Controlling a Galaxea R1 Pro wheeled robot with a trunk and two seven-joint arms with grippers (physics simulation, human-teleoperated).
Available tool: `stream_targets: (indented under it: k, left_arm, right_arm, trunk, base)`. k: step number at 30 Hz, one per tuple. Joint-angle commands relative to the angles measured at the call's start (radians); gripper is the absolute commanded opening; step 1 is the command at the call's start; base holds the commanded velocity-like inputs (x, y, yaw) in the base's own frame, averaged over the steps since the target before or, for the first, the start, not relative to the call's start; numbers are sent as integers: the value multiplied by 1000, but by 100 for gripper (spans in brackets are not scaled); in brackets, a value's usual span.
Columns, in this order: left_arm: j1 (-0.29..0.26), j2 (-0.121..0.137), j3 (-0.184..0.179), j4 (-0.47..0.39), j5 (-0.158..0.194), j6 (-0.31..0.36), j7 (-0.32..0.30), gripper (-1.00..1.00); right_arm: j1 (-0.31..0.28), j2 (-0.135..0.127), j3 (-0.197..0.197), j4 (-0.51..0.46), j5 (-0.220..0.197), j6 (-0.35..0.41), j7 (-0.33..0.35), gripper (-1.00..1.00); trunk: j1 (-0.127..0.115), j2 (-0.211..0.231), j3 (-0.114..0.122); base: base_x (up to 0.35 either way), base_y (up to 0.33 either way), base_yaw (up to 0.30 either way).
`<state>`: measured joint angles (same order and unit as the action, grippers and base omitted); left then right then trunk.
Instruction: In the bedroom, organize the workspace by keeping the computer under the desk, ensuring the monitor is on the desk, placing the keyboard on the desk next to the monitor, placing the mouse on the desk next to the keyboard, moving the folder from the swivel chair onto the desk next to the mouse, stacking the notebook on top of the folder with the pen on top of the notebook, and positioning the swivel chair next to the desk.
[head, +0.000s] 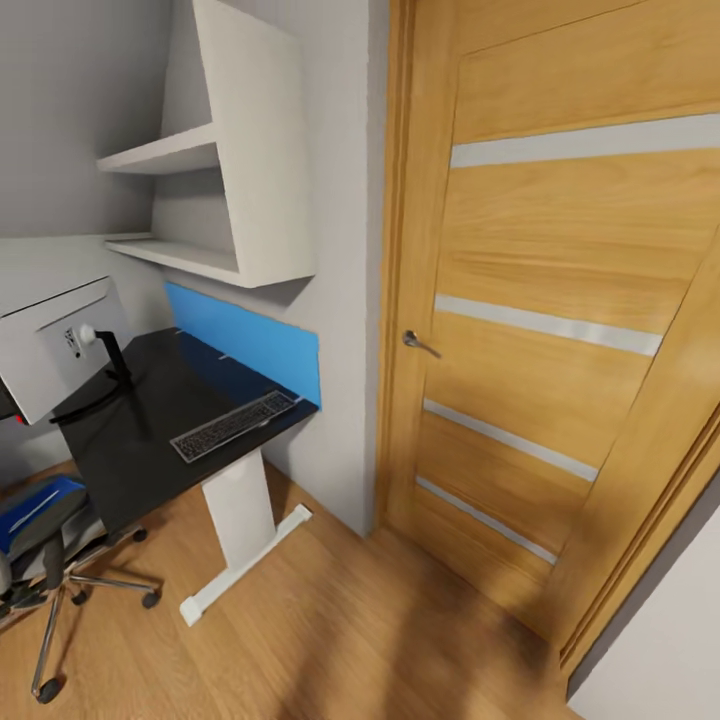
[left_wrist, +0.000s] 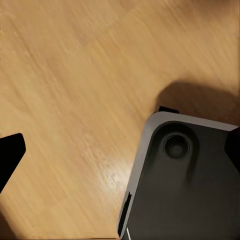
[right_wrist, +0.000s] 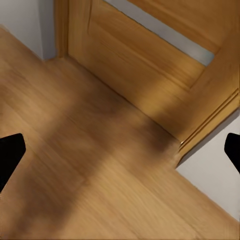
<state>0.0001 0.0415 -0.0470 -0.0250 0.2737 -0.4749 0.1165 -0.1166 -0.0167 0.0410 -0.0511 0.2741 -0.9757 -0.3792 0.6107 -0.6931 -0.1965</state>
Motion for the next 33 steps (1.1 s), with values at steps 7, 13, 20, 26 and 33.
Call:
stream_targets:
  k: [7,13,20,26,33]
  left_arm:
    - [0,0,-5,-1,2,-1,5,100]
    - [0,0,-5,-1,2,-1,5,100]
    - [0,0,-5,-1,2,-2,5,100]
    - [0,0,-5,-1,2,-2,5,100]
    - [0,0,-5,-1,2,-2,5,100]
  right_arm:
    - [-1,0,5,0,8,0,-10,100]
    - [-1,0,5,0,8,1,-10,100]
    - [-1,0,5,0,8,2,-9,100]
    - [-1,0,5,0,8,2,-9,100]
    - [-1,0,5,0,9,2,-9,100]
  trunk:
    - [0,-1,-1]
    - [0,-1,-1]
    - [0,-1,-1]
    - [0,-1,-1]
    - [0,-1,-1]
  base:
    - [0,-50,285]
    - [0,-7,285]
    - [0,-1,285]
    - [0,-3,285]
    - [0,-103,285]
